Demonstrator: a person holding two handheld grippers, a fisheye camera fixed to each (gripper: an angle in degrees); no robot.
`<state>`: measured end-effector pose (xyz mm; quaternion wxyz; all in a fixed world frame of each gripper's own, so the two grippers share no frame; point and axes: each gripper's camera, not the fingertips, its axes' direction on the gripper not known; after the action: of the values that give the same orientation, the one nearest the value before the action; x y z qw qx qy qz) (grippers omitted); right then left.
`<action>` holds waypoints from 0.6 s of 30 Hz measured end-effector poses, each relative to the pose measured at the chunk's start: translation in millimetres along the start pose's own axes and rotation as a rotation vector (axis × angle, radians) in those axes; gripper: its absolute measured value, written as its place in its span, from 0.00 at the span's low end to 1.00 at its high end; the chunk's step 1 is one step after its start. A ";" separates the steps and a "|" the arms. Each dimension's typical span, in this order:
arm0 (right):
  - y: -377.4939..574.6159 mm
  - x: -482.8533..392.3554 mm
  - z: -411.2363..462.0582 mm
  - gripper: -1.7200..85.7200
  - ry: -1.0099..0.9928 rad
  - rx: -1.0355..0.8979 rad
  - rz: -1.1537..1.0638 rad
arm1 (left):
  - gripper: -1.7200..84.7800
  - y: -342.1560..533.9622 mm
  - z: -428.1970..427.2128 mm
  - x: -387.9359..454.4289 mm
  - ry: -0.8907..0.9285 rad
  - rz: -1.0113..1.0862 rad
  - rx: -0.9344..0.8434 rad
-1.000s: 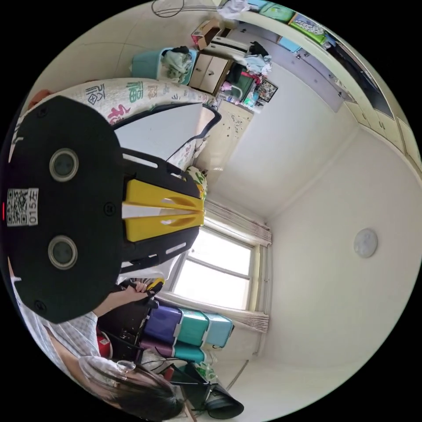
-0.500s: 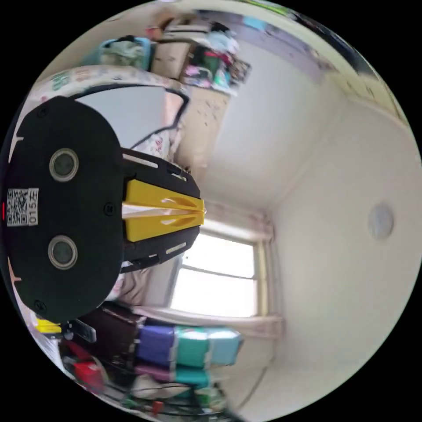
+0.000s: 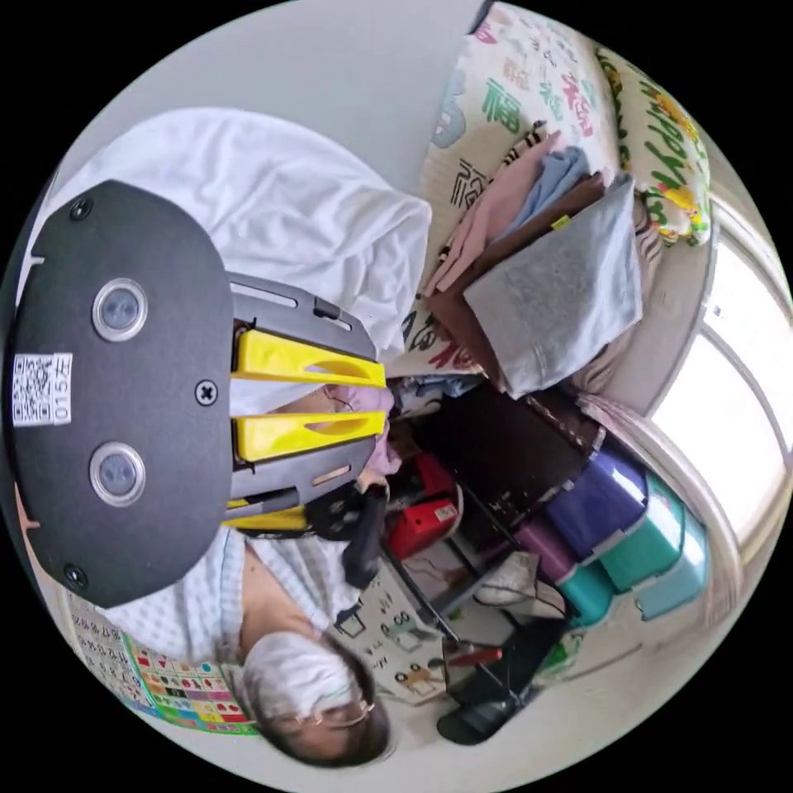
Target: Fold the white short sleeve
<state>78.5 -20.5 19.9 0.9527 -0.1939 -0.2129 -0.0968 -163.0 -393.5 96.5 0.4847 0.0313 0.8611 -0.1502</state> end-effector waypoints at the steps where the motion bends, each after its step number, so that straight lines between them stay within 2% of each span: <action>1: 1.7 -1.0 -5.9 0.09 0.015 0.017 0.000 | 0.08 12.9 -20.1 7.3 -0.011 0.005 0.054; 3: 2.8 1.2 -26.2 0.08 0.105 0.067 0.011 | 0.09 75.5 -93.9 40.5 -0.150 0.001 0.247; 4: 1.2 3.3 -30.5 0.08 0.130 0.076 0.021 | 0.09 93.8 -108.6 49.3 -0.209 -0.009 0.288; 5: -3.7 6.8 -38.7 0.08 0.169 0.107 0.034 | 0.09 132.4 -132.4 65.7 -0.346 -0.039 0.360; 6: -11.3 8.3 -44.5 0.08 0.195 0.150 0.018 | 0.09 172.2 -148.6 78.0 -0.482 -0.096 0.418; 9: -48.1 15.8 -29.4 0.09 0.289 0.146 -0.067 | 0.11 268.7 -161.4 91.5 -0.702 -0.269 0.516; 13: -111.5 49.2 34.8 0.13 0.339 -0.001 -0.087 | 0.13 355.1 -143.0 88.9 -0.777 -0.431 0.592; 18: -181.9 104.2 141.4 0.16 0.338 -0.256 -0.093 | 0.16 382.2 -120.6 59.9 -0.683 -0.425 0.535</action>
<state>70.8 -137.9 243.7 0.9370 -0.2841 -0.0448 -0.1983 -217.9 0.1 17.2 0.6733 -0.0732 0.5712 -0.4638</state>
